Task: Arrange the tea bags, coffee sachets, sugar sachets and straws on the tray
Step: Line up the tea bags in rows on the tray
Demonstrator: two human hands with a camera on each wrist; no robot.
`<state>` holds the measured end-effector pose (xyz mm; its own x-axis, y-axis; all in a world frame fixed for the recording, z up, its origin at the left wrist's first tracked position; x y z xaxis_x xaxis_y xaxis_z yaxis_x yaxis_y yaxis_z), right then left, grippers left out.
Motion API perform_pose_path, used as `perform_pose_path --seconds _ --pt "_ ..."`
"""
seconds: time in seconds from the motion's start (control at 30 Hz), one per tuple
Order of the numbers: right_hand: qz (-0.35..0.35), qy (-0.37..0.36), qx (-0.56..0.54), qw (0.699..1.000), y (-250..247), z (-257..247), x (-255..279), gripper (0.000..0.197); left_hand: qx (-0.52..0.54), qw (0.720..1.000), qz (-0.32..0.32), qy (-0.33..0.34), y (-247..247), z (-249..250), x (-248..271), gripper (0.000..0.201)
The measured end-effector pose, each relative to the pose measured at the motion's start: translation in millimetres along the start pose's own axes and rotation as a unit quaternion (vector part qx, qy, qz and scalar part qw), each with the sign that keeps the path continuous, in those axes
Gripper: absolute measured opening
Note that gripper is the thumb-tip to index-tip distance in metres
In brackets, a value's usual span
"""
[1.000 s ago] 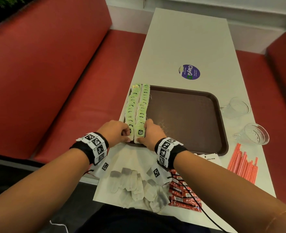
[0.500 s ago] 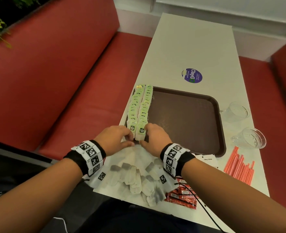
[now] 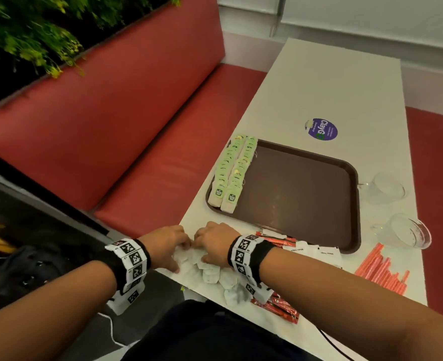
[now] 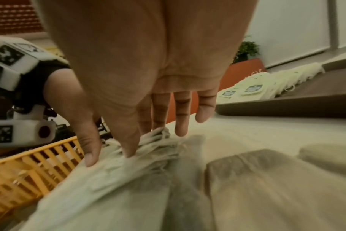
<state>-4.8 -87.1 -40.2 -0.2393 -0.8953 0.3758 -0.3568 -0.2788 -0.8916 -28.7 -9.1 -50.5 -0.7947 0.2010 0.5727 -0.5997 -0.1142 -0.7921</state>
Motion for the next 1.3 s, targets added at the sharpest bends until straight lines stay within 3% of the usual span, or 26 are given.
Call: perform_pose_path --seconds 0.27,0.43,0.7,0.87,0.97,1.07,1.13,1.3 --pt "0.021 0.030 0.032 0.999 -8.2 7.5 -5.2 0.023 -0.039 0.996 0.071 -0.049 -9.5 1.3 4.1 0.030" --pt "0.075 0.078 -0.097 0.989 -26.4 31.2 26.8 0.016 0.012 0.988 0.138 -0.060 -40.0 6.4 4.9 0.017" --pt "0.168 0.088 -0.275 0.942 -54.4 68.3 73.1 0.016 0.067 0.974 0.214 0.000 -95.7 54.5 -3.0 0.017" --pt "0.221 0.061 -0.260 0.938 -69.2 79.3 83.0 0.013 0.095 0.954 0.281 0.047 -130.2 78.6 -7.0 0.014" --pt "0.264 0.088 -0.267 0.923 -79.3 92.3 85.4 0.013 0.105 0.940 0.321 0.043 -148.1 79.2 -9.5 0.014" --pt "0.307 0.115 -0.287 0.900 -90.3 106.1 86.8 0.018 0.179 0.906 0.382 0.040 -159.3 72.3 -9.1 0.006" --pt "0.333 0.133 -0.302 0.883 -97.3 115.8 87.8 0.020 0.239 0.895 0.375 0.019 -158.0 60.9 -18.7 0.012" --pt "0.352 0.195 -0.350 0.846 -91.3 149.3 77.1 0.023 0.324 0.902 0.285 0.024 -155.1 45.2 -61.5 0.011"
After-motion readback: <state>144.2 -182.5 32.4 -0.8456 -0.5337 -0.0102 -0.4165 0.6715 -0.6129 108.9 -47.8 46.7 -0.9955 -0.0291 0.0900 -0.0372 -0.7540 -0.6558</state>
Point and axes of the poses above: each hand's wrist, its own x-axis away from the middle knuckle, its own y-axis out of the palm, z = x × y, the point moved 9 cm from there along -x, towards the middle knuckle, and after that the axes turned 4 degrees about -y, right-handed, at the moved point
